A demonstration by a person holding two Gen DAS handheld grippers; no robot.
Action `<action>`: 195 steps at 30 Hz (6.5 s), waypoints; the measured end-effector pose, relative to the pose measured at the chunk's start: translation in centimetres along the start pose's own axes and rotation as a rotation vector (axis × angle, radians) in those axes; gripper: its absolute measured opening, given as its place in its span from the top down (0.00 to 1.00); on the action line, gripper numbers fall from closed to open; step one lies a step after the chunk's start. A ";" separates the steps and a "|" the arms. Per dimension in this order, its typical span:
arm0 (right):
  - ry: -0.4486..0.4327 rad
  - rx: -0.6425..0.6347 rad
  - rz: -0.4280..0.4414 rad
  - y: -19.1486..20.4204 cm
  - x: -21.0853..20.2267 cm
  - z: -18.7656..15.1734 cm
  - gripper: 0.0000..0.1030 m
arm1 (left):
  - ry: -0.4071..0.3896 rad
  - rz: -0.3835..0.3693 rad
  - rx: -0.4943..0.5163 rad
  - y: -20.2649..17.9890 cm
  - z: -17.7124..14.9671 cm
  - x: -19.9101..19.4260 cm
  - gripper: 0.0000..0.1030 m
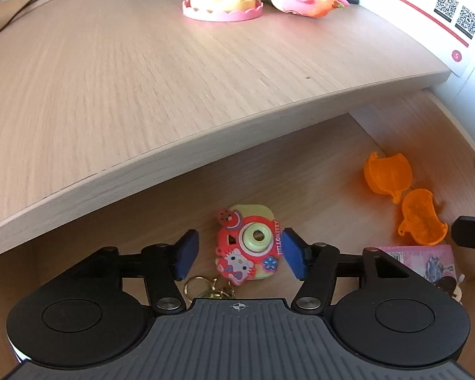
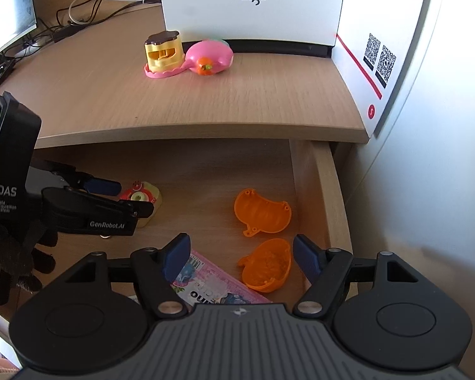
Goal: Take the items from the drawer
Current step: 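Close the left tool on the red Hello Kitty toy keychain, then lift the keychain with the left tool while the right tool grasps an orange cup toy, then set the keychain on the desk with the left tool while the right tool carries the orange cup there, then reach the left tool into the drawer toward the red-and-white lollipop tag, then close the left tool on the stick of the red-and-white tag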
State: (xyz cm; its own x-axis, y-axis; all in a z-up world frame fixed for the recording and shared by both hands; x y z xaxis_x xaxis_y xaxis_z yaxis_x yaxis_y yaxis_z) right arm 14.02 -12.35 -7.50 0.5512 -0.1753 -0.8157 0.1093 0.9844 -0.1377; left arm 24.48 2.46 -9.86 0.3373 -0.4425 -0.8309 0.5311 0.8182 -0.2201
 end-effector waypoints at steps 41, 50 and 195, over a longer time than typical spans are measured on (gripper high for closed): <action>0.270 0.302 -0.310 2.3 12.2 5.4 0.84 | -0.179 -0.106 -0.291 -0.3 -7.5 -18.9 0.53; 0.197 0.339 -0.044 1.0 4.3 2.9 0.89 | -0.168 -0.203 -0.285 -0.9 -7.8 -17.9 0.53; 0.055 -0.005 0.023 0.4 -1.4 2.3 0.70 | 0.315 -0.102 0.089 -2.3 -4.1 -4.3 0.81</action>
State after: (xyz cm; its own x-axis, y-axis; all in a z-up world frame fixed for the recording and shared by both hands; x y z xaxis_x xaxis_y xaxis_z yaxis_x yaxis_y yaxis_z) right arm 15.16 -11.69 -5.12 0.5075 -0.1521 -0.8481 0.0927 0.9882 -0.1217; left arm 18.57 4.00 -7.85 0.0301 -0.3736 -0.9271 0.6203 0.7343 -0.2758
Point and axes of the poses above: each gripper's, at about its wrist camera, not at the fingertips, and x roughly the way its jaws point, y to its left, z to its top, the point moved 2 cm from there along x, roughly the way its jaws point, and after that the axes turned 11 degrees about -z, right-handed, at the moved point
